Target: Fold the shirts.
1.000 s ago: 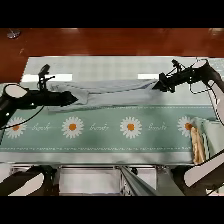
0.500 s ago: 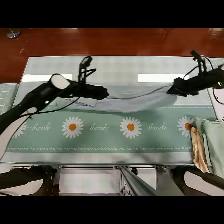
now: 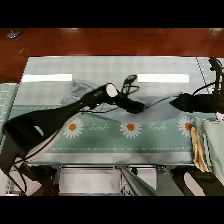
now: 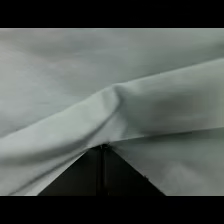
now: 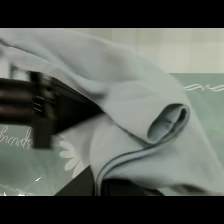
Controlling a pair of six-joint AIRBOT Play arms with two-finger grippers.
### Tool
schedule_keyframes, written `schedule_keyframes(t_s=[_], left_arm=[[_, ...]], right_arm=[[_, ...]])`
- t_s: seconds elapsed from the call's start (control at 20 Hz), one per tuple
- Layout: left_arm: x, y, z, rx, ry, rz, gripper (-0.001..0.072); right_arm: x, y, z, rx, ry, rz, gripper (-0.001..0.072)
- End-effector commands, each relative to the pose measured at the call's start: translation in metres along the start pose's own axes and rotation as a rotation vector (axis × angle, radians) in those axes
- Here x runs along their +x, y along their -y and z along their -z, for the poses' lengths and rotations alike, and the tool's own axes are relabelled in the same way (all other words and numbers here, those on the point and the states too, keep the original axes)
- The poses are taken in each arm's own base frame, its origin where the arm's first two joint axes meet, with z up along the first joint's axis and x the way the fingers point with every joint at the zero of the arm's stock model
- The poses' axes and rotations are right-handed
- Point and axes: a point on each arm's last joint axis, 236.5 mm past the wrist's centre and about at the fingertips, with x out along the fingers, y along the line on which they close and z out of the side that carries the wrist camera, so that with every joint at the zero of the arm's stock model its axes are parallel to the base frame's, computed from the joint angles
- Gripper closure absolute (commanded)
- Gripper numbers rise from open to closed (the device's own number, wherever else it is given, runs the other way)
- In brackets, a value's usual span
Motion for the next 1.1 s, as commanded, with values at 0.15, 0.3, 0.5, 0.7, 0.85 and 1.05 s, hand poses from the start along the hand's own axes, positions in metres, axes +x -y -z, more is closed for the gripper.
schedule_keyframes(t_s=[0.15, 0.3, 0.5, 0.7, 0.85, 1.05], left_arm=[[-0.006, 0.025, 0.009, 0.057, -0.136, 0.077, 0.0691], [-0.098, -0.021, -0.044, -0.011, -0.034, 0.057, 0.0691], [-0.258, -0.1, -0.075, -0.081, 0.161, -0.121, 0.0691], [-0.394, -0.112, -0.047, -0.106, 0.485, -0.286, 0.0691], [-0.42, -0.105, 0.014, -0.134, 0.612, -0.357, 0.0691], [-0.387, -0.102, 0.084, -0.219, 0.622, -0.346, 0.0691]], right_arm=[[0.004, -0.033, 0.005, -0.027, 0.021, -0.05, 0.0689], [0.003, -0.037, 0.002, -0.01, 0.035, -0.066, 0.0689], [0.009, -0.061, -0.017, -0.03, 0.033, -0.135, 0.0688], [0.044, -0.122, -0.05, -0.177, -0.025, -0.207, 0.0689], [0.097, -0.171, -0.063, -0.254, -0.099, -0.253, 0.0688], [0.175, -0.225, -0.06, -0.325, -0.199, -0.295, 0.0688]])
